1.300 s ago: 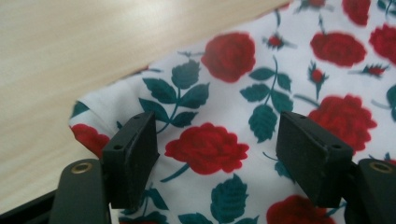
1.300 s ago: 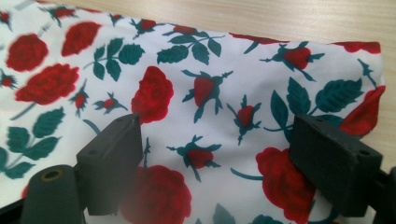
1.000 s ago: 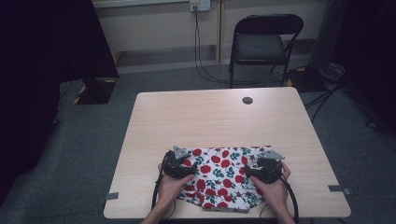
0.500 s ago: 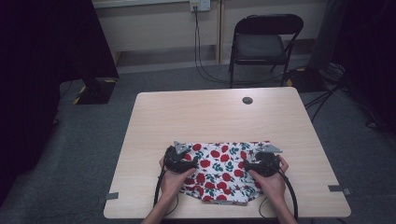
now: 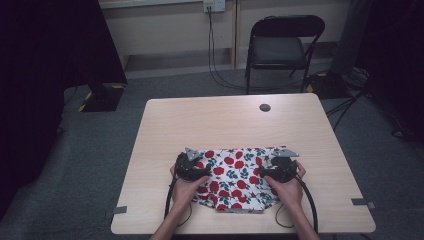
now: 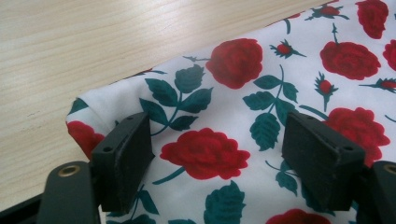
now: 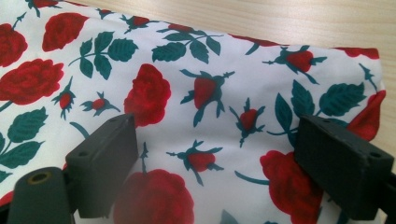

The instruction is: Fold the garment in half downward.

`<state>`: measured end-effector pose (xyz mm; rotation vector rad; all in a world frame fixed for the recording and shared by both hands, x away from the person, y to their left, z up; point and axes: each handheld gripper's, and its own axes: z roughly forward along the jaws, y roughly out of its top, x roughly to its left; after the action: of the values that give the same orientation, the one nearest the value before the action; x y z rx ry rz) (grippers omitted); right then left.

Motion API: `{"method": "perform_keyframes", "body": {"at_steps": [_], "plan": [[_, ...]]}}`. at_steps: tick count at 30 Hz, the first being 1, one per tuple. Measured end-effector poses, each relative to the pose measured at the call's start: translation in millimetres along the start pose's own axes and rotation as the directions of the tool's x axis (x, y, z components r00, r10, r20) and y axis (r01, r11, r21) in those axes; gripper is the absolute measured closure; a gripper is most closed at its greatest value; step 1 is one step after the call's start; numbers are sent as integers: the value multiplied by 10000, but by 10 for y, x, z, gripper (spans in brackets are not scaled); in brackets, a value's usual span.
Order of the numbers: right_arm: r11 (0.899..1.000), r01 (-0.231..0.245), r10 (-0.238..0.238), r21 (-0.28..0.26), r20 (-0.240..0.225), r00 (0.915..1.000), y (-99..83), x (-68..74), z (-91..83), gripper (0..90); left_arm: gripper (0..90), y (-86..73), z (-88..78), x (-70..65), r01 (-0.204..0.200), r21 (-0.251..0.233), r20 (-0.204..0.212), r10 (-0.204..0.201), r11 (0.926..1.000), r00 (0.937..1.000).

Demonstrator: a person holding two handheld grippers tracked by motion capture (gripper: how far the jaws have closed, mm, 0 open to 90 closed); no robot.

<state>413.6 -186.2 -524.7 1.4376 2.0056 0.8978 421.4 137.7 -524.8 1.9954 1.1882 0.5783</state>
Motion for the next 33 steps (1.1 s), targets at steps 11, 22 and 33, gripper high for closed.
{"method": "perform_keyframes", "body": {"at_steps": [11,22,33], "plan": [[9989,-403,387,-240,-649,9971,9,-85,-151,51,99,21,-132,64,1005,-163,423,-997,9948,9941],[9922,-903,854,-854,-591,9946,80,-318,-556,34,85,-75,-418,291,1153,-101,-531,-1157,9933,9919],[9874,-1390,1391,-758,-36,9903,-154,-606,-789,46,75,-227,-640,524,1545,-373,-1001,-1576,9873,9824]]}}
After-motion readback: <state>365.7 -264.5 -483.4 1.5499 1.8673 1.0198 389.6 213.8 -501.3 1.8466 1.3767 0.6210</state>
